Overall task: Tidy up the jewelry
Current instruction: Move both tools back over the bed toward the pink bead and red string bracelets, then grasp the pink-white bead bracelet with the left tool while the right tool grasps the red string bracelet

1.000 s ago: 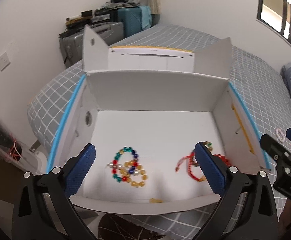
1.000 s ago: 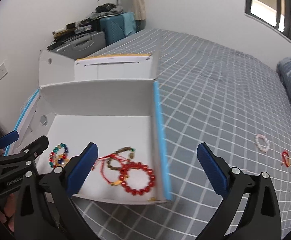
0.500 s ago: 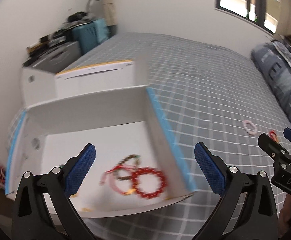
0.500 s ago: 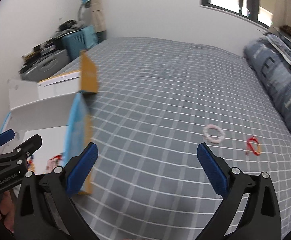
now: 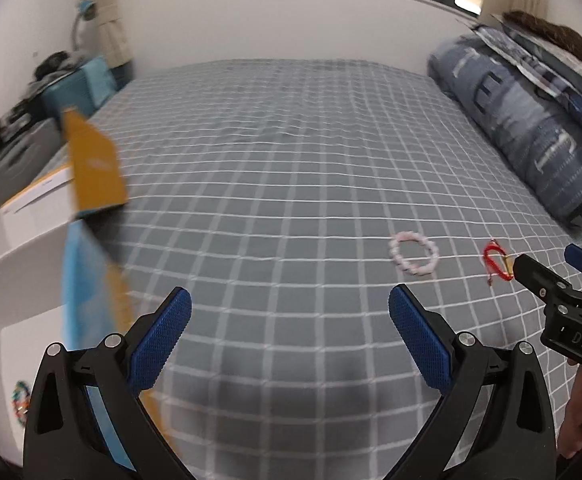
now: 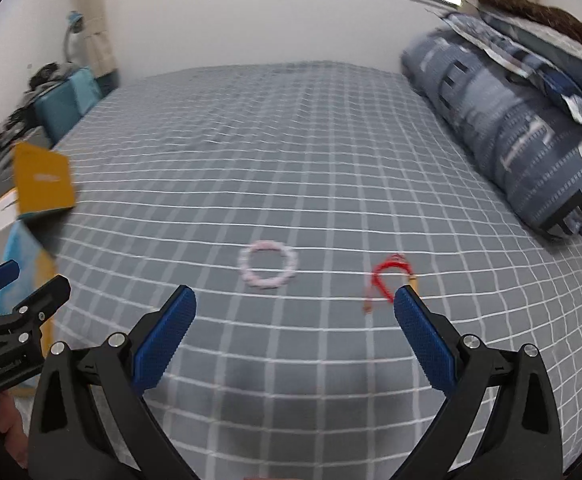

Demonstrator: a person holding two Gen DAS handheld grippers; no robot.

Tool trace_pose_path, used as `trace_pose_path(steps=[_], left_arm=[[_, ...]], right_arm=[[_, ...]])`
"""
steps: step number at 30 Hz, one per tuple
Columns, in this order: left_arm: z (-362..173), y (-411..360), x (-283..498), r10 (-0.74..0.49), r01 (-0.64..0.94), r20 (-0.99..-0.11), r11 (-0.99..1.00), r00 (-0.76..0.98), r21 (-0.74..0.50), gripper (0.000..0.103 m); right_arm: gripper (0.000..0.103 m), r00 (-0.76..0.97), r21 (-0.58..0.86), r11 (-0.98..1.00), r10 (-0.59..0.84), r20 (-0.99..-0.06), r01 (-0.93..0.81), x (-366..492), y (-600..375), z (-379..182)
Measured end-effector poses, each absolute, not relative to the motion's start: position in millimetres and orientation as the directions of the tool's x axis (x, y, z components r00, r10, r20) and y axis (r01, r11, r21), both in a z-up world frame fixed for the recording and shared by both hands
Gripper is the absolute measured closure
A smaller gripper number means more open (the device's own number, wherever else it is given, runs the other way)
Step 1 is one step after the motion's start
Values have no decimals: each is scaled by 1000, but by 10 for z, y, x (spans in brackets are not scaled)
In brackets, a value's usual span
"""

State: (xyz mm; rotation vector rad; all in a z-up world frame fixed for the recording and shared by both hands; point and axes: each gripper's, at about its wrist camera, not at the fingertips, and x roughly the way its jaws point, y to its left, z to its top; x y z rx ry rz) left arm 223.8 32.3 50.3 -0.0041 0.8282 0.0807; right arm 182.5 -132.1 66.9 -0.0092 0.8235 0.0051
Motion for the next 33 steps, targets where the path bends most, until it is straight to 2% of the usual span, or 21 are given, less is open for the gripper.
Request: trace_pose_path(steps=[7,15,24,26,28,32,33], left_arm=[[178,-203,2931,38,-5,-769,999,638,45,6],[-229,-465,3602,25,4,-823,999,567,33,6],[-633,-582,3888,-34,43,-880,999,473,-15,7],[-676,-582,3927,-47,47,-886,998,461,-28,10],[-747,-553,3977,-58,41,-899,998,434,-45,25],[-829,-562,4008,-39,52,-904,998,425,-19,26],[-831,-575,4000,-32,55,-904,998,427,-9,29]], right_arm=[[8,632,8,999,-27,-774,52,2338,-1760,386],[8,514,64,994,10,-858,88,2896,-2113,-52],[8,471,37,996,-6,-882,82,2999,-2143,-339],[15,460,32,996,-9,-888,81,3025,-2133,-388],[21,439,34,996,-7,-898,86,3031,-2131,-435],[37,397,28,995,-13,-918,97,3074,-2140,-582],[39,391,27,995,-14,-920,98,3080,-2148,-599]])
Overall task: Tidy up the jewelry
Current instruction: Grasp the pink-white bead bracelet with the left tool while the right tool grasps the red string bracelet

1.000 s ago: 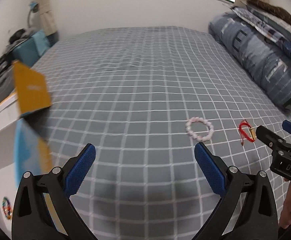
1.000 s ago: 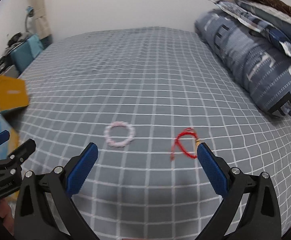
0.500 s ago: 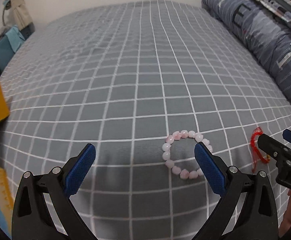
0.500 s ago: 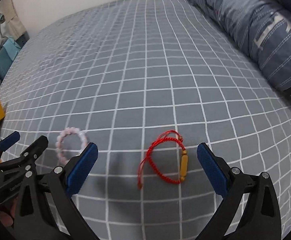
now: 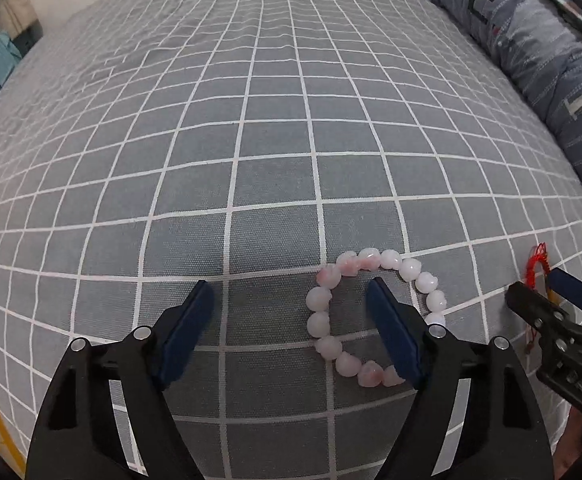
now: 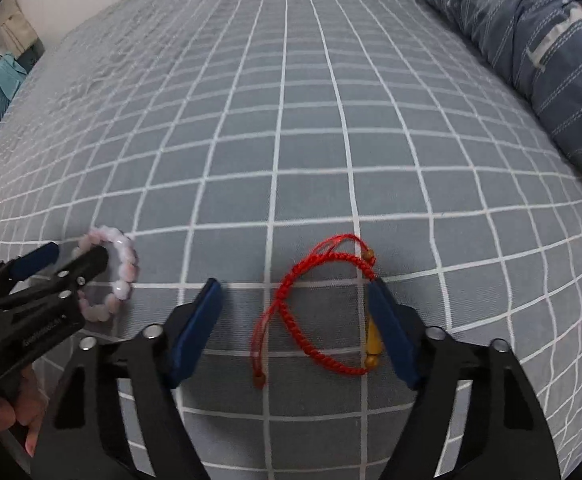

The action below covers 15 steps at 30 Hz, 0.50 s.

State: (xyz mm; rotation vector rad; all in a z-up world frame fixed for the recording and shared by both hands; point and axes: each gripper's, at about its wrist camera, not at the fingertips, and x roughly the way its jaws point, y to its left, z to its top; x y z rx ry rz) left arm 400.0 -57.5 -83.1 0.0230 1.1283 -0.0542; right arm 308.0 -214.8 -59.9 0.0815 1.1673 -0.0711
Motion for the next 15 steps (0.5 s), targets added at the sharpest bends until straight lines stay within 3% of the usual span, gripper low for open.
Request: trace_pose_path(steps=[3,7,8,10,15], left_arm=[[-818,-586,3974,-29,63,-904,998,427,-2,48],[-762,-570,3922,-38,67,-905,998,425,-10,84],[-751,-612,3899,-39,71,-904,997,427,-10,92],[-730,-599,3845,-51,77,-895,997,444,-19,94],[-648,-581,3761,-71,85,-878,996,473,-35,94]], right_arm=[[47,387,29,992,-20,-922,120,3091,-2184,-605],[72,384,24,987,-38,-923,156,3100,-2244,-595],[82,383,22,987,-42,-923,161,3095,-2265,-596],[97,383,24,985,-45,-923,173,3076,-2293,-593],[99,406,25,984,-49,-912,176,3042,-2276,-533]])
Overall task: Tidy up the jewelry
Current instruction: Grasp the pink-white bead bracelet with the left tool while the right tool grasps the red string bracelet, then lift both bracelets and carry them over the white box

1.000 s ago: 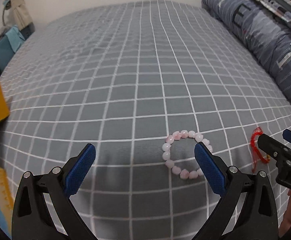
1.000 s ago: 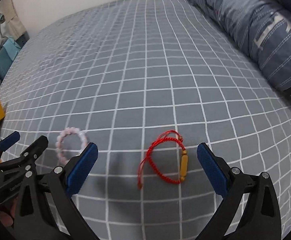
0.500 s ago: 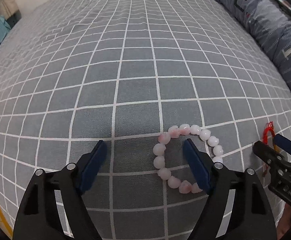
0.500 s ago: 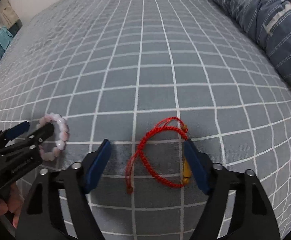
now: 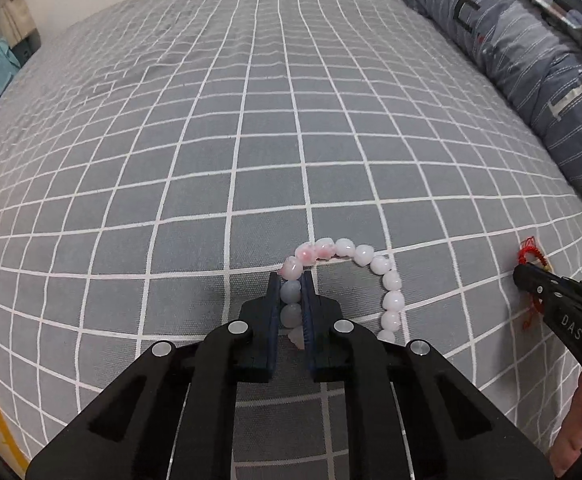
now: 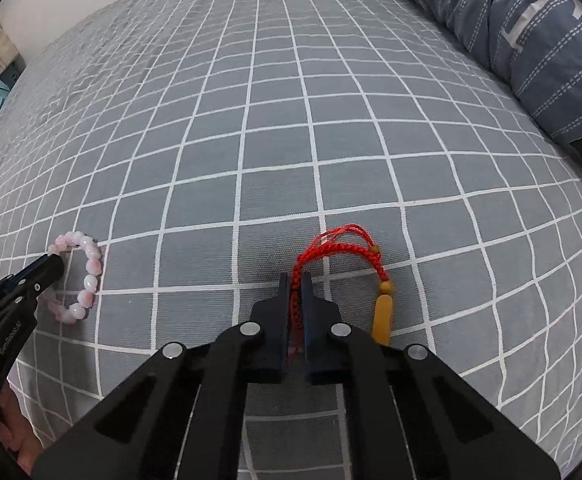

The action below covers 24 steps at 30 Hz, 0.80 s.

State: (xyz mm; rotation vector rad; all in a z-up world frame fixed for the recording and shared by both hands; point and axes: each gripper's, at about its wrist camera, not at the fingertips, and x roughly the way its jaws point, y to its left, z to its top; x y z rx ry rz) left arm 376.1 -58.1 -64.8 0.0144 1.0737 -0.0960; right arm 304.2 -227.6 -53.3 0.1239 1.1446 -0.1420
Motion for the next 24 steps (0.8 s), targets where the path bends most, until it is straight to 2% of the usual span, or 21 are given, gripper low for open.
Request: trace_pose_path(steps=[11,24], left_arm=[[-553,-572,3720,-86,91,-866,995,492,-47,94],[-15,-515,3491,-108,96,-827,993,552,-66,94]], right_arm=[[99,434,28,984,-52,-900,177,3001,-2295,-443],[99,507,32,984,-63,-859,176,2769,-2198,55]])
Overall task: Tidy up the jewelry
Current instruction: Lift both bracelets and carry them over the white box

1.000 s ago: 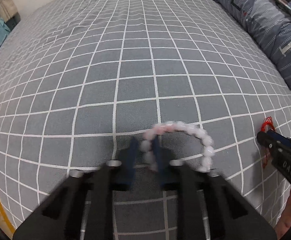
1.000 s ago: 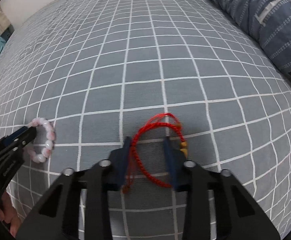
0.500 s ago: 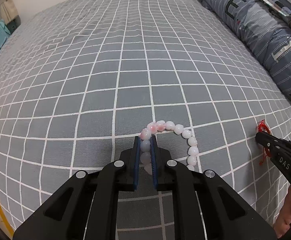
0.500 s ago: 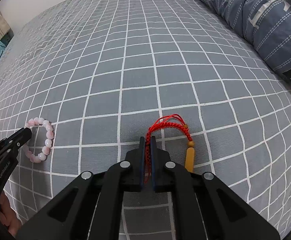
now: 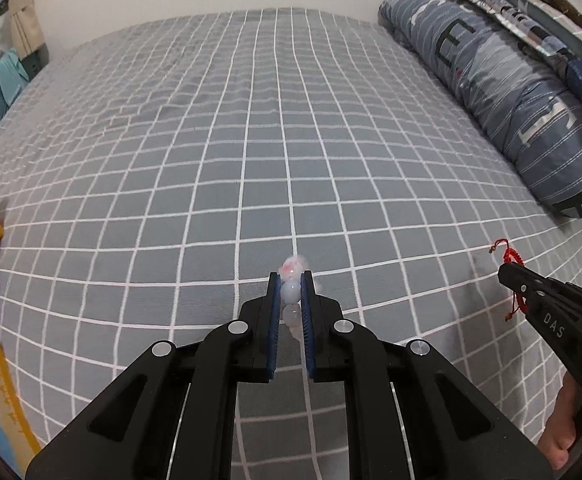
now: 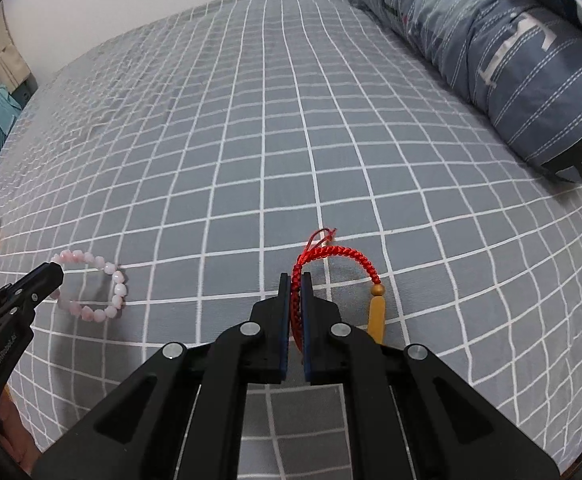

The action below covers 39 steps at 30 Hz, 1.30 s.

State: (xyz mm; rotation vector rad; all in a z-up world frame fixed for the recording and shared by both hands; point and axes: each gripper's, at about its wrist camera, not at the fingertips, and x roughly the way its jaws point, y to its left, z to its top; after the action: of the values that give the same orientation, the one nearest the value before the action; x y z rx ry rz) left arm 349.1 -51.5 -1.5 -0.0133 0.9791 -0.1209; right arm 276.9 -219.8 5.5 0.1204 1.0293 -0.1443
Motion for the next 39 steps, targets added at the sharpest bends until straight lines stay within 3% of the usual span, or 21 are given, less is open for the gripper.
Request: trace_pose_path(steps=[22,39], left_arm=[[1016,62,2463,-52,40,-746,999,664,-34,94],[1063,532,1641,-18,-16,-746,999,666,-38,93]], right_arm=[[99,624,43,993,-34,-780,108,1772,-1625,1014],[99,623,36,997,-12,-782,64,1152,-980,1003]])
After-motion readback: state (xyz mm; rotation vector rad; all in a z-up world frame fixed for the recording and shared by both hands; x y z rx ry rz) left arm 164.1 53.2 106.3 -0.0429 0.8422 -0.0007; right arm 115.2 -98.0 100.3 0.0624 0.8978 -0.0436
